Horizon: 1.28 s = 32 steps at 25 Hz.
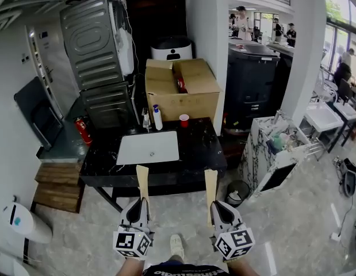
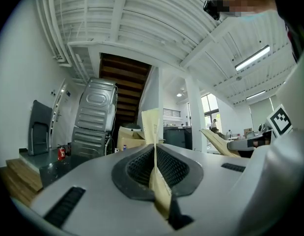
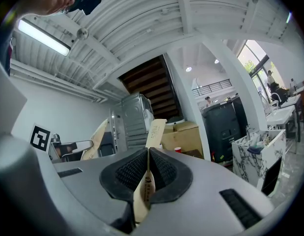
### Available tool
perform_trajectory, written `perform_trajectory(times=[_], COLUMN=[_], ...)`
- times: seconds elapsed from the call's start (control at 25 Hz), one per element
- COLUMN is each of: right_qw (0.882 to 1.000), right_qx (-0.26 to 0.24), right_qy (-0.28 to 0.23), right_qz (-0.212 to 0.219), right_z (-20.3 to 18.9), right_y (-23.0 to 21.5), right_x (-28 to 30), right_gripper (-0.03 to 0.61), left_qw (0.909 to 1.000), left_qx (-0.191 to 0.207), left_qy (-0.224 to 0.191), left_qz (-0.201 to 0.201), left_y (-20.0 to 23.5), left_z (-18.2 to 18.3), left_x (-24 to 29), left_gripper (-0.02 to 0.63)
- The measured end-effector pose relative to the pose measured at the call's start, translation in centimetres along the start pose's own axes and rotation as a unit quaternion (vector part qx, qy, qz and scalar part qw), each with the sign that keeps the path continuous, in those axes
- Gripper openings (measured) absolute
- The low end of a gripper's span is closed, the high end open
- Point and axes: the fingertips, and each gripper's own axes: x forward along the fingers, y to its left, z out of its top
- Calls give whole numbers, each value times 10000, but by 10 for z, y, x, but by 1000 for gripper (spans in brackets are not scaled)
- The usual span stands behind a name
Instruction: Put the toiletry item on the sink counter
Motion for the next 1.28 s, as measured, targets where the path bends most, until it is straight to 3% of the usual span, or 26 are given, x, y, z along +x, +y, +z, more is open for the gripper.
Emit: perform_trajectory(times=[0.32, 0.8, 1.08, 1.28], right_qw=[9995, 9987, 9972, 9970], right_qx=[-106, -375, -378, -310], right_qy=[235, 141, 472, 559], right_qz=[-157, -308, -435, -436], right_z=[-6, 21, 10, 3], right_y=[-33, -49, -79, -122], right_x=[85, 248, 297, 336], right_gripper=[44, 44, 44, 44], left_qw=[9995, 9979, 9959, 9960], left_qx=[-247, -501, -687, -720], left_qy=[65, -94, 165, 276], left_qz=[-211, -396, -566, -458], left_y=[36, 130, 133, 135], left_z=[-29, -33, -62, -78], left_x=[90, 234, 298, 353], left_gripper=[23, 23, 23, 23])
